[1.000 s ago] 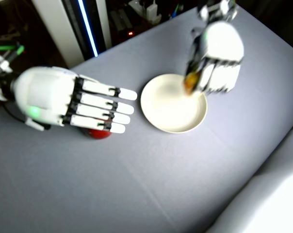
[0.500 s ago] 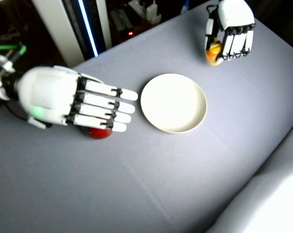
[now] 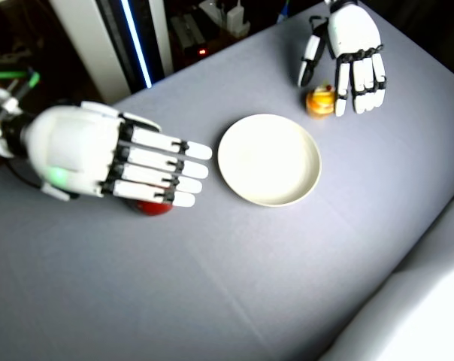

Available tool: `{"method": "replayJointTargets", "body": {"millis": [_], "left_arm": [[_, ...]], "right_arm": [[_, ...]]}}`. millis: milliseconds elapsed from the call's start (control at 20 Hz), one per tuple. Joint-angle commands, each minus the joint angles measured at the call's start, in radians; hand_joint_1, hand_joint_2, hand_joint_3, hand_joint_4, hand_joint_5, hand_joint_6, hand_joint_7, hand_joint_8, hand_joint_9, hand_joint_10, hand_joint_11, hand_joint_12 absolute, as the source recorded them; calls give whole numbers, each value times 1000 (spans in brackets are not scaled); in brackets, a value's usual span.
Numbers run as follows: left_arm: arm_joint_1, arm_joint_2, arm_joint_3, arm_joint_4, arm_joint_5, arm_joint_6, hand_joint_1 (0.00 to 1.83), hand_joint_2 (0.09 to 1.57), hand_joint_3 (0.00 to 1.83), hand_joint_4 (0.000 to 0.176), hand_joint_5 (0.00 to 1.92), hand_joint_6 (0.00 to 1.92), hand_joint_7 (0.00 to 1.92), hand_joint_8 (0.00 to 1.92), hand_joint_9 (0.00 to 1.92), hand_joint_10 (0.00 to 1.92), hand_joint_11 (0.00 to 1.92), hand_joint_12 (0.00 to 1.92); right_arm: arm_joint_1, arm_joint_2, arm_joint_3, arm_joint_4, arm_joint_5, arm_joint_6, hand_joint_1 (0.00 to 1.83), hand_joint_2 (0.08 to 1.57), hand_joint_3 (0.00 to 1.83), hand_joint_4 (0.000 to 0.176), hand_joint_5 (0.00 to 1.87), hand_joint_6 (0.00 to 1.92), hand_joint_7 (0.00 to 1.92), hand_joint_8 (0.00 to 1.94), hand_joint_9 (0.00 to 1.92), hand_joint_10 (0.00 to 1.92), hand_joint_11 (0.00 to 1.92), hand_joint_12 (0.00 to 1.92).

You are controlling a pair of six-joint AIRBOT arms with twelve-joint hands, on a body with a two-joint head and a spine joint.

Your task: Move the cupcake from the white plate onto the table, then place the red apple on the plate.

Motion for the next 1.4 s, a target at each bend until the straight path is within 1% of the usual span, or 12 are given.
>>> {"method": "replayJointTargets", "body": {"millis": [0, 200, 450, 800, 850, 900, 950, 1100, 1150, 1200, 1250, 1350], "left_arm": [[2, 16, -6, 13, -143, 0, 789, 884, 2, 118, 350, 0, 199, 0, 184, 12, 65, 456], [19, 50, -54, 41, -219, 0, 727, 858, 0, 170, 218, 2, 101, 2, 69, 2, 0, 275], [56, 116, -136, 95, -358, 0, 683, 851, 0, 176, 37, 0, 0, 0, 0, 0, 0, 1], [72, 117, -141, 136, -408, -97, 795, 854, 0, 176, 64, 12, 12, 5, 24, 7, 139, 73], [79, 117, -141, 141, -417, -110, 804, 856, 1, 176, 77, 14, 24, 8, 16, 3, 122, 67], [83, 118, -142, 142, -425, -115, 778, 858, 2, 176, 85, 15, 29, 8, 16, 2, 130, 72], [83, 118, -142, 142, -429, -115, 760, 859, 2, 176, 81, 11, 30, 7, 19, 3, 146, 80], [91, 123, -145, 142, -438, -118, 761, 874, 8, 176, 96, 13, 36, 7, 22, 3, 149, 85], [94, 124, -147, 142, -444, -121, 776, 870, 5, 176, 105, 15, 39, 7, 21, 3, 137, 81], [95, 123, -148, 142, -449, -125, 785, 870, 4, 176, 106, 14, 39, 6, 19, 2, 134, 80], [96, 123, -149, 142, -455, -127, 798, 864, 1, 176, 108, 13, 47, 9, 25, 4, 146, 86], [100, 124, -150, 142, -463, -130, 822, 860, 0, 176, 122, 15, 53, 9, 23, 2, 151, 89]], "right_arm": [[3, 15, 8, 30, 95, 3, 717, 1251, 0, 40, 188, 0, 217, 0, 247, 1, 27, 630], [3, 30, 12, -4, 25, 3, 849, 1115, 0, 78, 134, 0, 200, 2, 189, 5, 0, 663], [5, 33, 33, -65, -104, 5, 855, 911, 0, 105, 67, 0, 164, 0, 242, 1, 0, 821], [61, 5, 63, -99, -200, -25, 1107, 912, 2, 49, 483, 3, 788, 10, 928, 49, 558, 1034], [73, 0, 65, -99, -205, -33, 1148, 976, 5, 16, 610, 9, 927, 19, 1014, 56, 582, 1112], [83, -8, 72, -102, -207, -33, 1328, 1016, 0, 0, 742, 12, 1121, 545, 1141, 49, 680, 1134], [101, -16, 81, -102, -208, -34, 1385, 1038, 0, 0, 943, 564, 1277, 415, 1099, 836, 741, 1081], [163, -23, 88, -103, -183, -47, 1374, 1053, 5, 0, 1015, 842, 1221, 417, 1083, 1074, 849, 1367], [193, -29, 88, -111, -160, -52, 1363, 1102, 4, 0, 982, 989, 1125, 694, 833, 1248, 190, 1516], [236, -40, 90, -131, -142, -55, 1367, 1129, 4, 0, 939, 1023, 1047, 892, 751, 1333, 37, 1536], [282, -57, 97, -154, -135, -55, 1383, 1090, 0, 0, 973, 982, 1101, 754, 915, 1142, 527, 1318], [353, -93, 112, -192, -134, -55, 1486, 1119, 1, 0, 908, 972, 1012, 891, 920, 1130, 648, 1606]]}}
